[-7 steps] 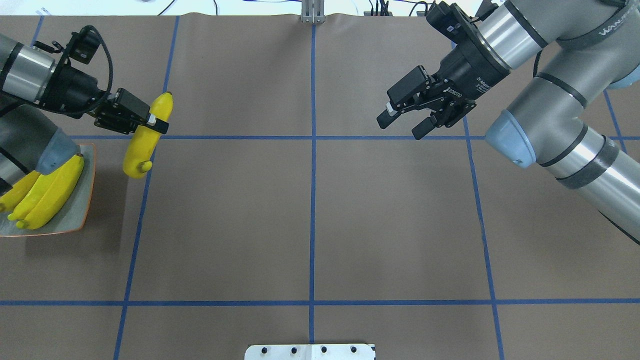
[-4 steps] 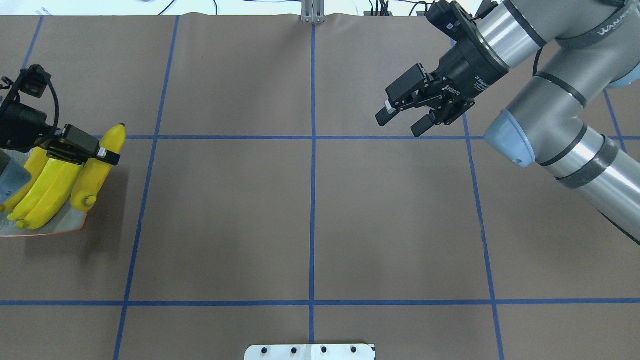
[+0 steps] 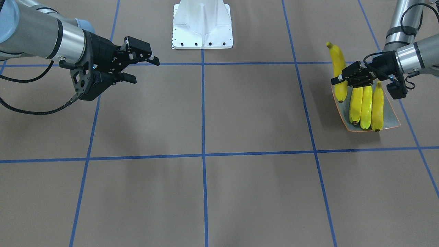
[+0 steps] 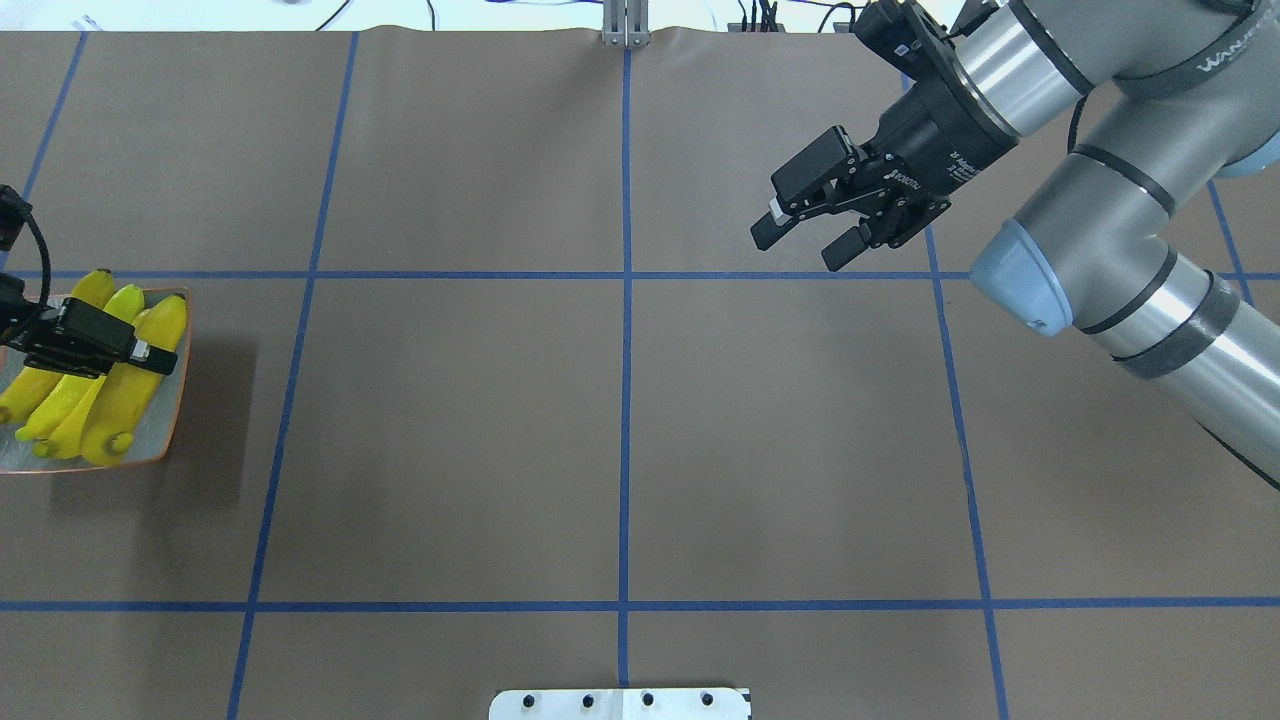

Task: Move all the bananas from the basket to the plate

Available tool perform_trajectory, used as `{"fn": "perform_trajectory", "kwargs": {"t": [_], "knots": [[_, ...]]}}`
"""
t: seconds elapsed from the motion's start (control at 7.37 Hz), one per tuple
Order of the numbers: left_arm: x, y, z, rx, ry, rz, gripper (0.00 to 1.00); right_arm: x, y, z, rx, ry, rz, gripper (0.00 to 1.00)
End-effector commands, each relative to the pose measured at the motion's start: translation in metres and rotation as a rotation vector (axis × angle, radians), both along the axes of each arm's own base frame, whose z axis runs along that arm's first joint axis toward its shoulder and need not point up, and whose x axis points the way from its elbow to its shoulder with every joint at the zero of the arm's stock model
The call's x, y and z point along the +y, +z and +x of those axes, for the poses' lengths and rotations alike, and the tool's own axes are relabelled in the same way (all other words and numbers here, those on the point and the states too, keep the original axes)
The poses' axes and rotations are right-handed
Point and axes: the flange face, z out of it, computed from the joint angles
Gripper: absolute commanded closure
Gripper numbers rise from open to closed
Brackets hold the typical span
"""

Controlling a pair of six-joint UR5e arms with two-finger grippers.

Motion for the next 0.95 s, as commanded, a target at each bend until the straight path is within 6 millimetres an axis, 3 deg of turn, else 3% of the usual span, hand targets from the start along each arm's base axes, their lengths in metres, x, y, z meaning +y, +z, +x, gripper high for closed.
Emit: {"fn": "perform_trajectory", "kwargs": {"t": [0.0, 0.27, 0.41, 0.54, 0.81], "knots": [[-0.008, 0.018, -0.029, -0.017, -0.044, -0.033, 1.00, 0.002, 0.000, 0.002, -0.001, 0.003, 0.003, 0.00], [-0.021, 0.068, -0.056, -0.046, -0.032, -0.011, 1.00, 0.003, 0.000, 0.002, -0.001, 0.003, 0.003, 0.00], [-0.034, 0.072, -0.068, -0.044, -0.031, -0.014, 1.00, 0.003, 0.000, 0.002, 0.000, 0.005, 0.002, 0.00], [-0.037, 0.096, -0.088, -0.042, -0.013, -0.004, 1.00, 0.004, 0.001, 0.003, -0.002, 0.003, 0.003, 0.00], [-0.051, 0.108, -0.099, -0.052, -0.022, -0.011, 1.00, 0.004, -0.002, 0.005, -0.003, 0.011, 0.006, 0.00]]}}
